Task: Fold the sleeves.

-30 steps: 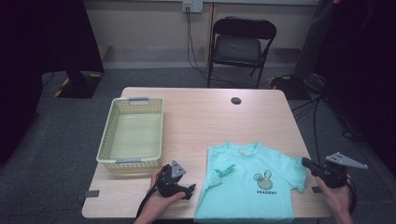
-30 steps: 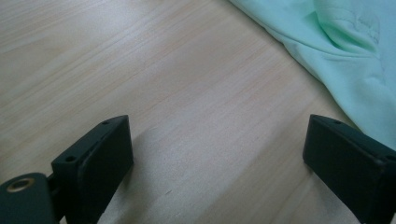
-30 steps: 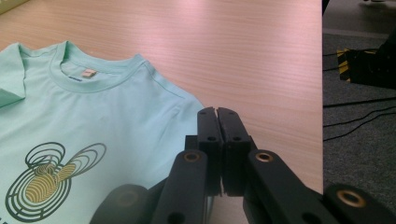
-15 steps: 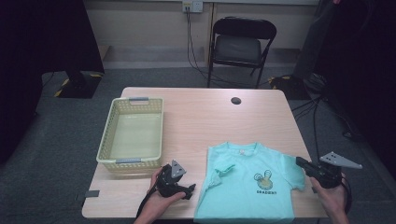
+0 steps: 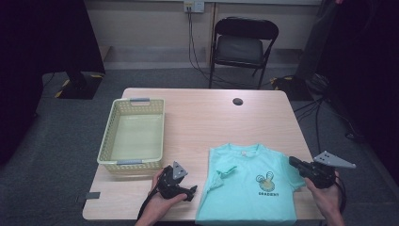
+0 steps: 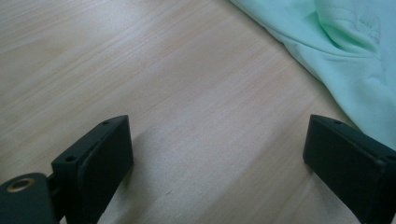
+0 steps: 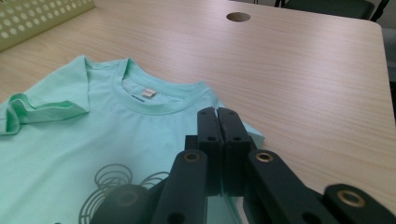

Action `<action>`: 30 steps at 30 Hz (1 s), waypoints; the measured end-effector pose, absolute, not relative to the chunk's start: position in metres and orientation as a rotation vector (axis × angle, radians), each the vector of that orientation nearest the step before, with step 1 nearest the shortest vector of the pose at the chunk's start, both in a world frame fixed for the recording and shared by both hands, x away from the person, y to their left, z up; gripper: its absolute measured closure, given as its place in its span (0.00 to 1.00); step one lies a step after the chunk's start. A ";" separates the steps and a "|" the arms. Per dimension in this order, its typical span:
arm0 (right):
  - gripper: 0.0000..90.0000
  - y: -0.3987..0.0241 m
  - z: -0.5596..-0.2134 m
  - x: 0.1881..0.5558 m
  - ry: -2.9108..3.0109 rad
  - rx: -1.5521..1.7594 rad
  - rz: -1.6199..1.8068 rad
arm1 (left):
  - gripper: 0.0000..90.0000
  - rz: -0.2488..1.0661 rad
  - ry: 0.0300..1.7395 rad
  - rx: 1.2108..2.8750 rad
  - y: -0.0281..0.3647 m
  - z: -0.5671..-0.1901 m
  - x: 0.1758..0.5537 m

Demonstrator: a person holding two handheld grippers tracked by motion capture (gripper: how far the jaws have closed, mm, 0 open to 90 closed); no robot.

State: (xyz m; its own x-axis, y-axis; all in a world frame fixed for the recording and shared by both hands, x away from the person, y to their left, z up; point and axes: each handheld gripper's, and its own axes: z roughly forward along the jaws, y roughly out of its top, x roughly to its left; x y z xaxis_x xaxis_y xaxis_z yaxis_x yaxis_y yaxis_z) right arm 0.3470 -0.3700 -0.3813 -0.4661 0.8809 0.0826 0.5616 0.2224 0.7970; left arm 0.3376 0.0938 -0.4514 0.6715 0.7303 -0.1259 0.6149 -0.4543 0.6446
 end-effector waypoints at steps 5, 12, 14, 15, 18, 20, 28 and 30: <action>0.99 -0.363 -0.385 0.350 2.138 1.321 1.116 | 0.09 0.218 1.026 2.208 0.094 -0.451 0.338; 0.99 -0.357 -0.384 0.351 2.148 1.304 1.130 | 0.08 0.217 1.023 2.206 0.094 -0.452 0.337; 0.99 -0.356 -0.383 0.352 2.149 1.305 1.133 | 0.08 0.217 1.024 2.206 0.094 -0.452 0.337; 0.99 -0.355 -0.383 0.352 2.152 1.304 1.137 | 0.08 0.220 1.026 2.205 0.094 -0.452 0.338; 0.99 -0.352 -0.382 0.353 2.158 1.301 1.158 | 0.08 0.220 1.028 2.207 0.094 -0.452 0.338; 0.99 -0.348 -0.382 0.353 2.171 1.294 1.164 | 0.08 0.221 1.026 2.209 0.094 -0.452 0.338; 0.99 -0.339 -0.385 0.357 2.208 1.280 1.165 | 0.07 0.226 1.029 2.206 0.093 -0.452 0.339; 0.99 -0.338 -0.385 0.357 2.212 1.278 1.168 | 0.07 0.225 1.030 2.205 0.093 -0.452 0.339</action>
